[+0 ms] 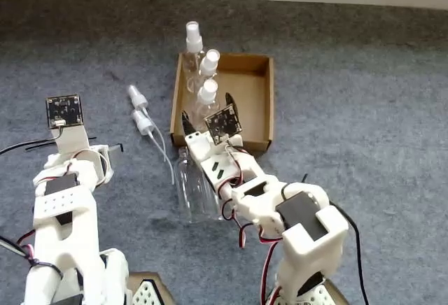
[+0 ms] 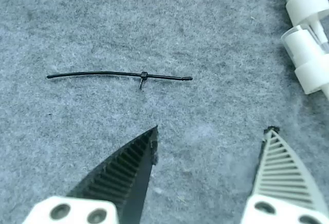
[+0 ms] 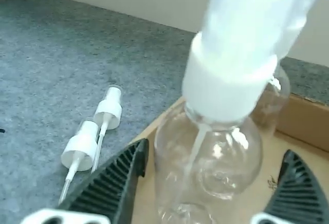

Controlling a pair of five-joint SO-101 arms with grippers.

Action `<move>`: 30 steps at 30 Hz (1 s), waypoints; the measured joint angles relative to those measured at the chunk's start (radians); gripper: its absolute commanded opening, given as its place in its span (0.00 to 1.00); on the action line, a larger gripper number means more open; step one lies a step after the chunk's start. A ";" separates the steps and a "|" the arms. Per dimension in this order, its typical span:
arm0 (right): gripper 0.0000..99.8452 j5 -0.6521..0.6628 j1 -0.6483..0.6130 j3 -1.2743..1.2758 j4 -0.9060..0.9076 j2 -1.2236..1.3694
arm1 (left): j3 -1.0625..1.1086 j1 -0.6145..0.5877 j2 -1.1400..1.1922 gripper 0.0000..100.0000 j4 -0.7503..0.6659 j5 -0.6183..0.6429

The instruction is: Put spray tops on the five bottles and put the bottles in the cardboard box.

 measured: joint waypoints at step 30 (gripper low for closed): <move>0.33 0.000 -0.094 0.046 0.753 -0.879 | 0.000 0.000 0.000 0.29 0.000 0.000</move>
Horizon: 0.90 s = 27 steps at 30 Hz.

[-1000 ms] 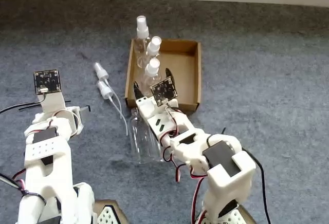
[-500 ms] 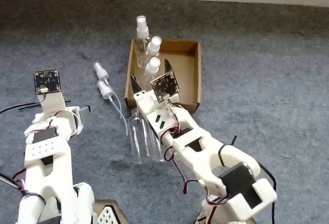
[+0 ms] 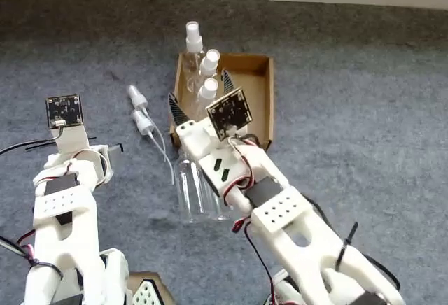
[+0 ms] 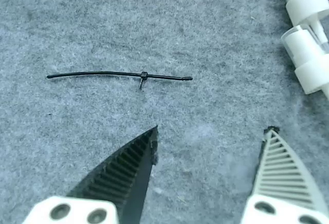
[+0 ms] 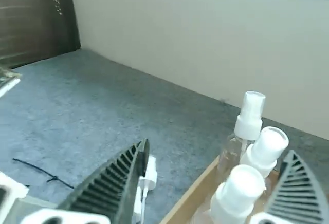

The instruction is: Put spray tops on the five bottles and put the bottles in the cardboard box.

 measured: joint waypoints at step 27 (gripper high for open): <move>0.01 0.041 0.270 -0.031 1.324 -0.715 | 0.058 0.000 0.000 0.29 -0.109 0.000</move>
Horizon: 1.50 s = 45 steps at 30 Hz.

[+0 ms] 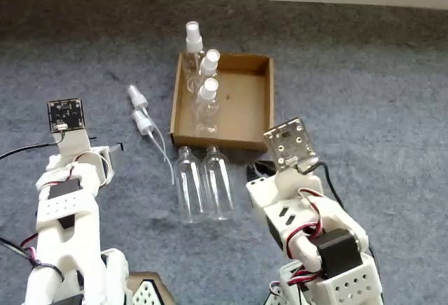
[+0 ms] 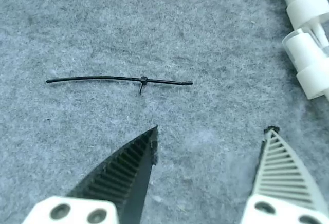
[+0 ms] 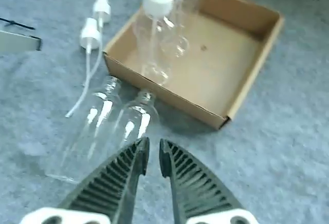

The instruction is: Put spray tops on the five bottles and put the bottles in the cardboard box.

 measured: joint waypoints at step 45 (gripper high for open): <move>0.26 -0.178 -0.362 -0.295 -0.143 0.921 | 0.006 0.000 0.000 0.29 -0.020 0.000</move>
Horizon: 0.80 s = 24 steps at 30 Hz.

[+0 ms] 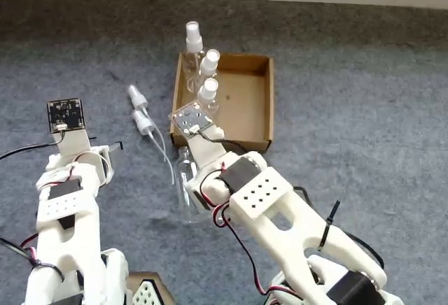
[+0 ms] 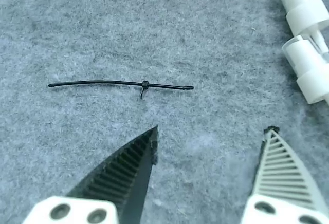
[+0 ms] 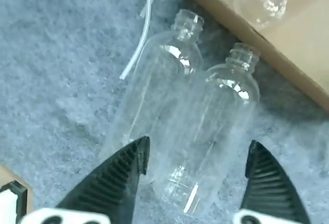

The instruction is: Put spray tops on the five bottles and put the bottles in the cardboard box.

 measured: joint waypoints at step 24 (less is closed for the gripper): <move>0.22 -0.109 0.041 0.250 -0.120 0.000 | 0.000 0.000 0.000 0.29 0.000 0.000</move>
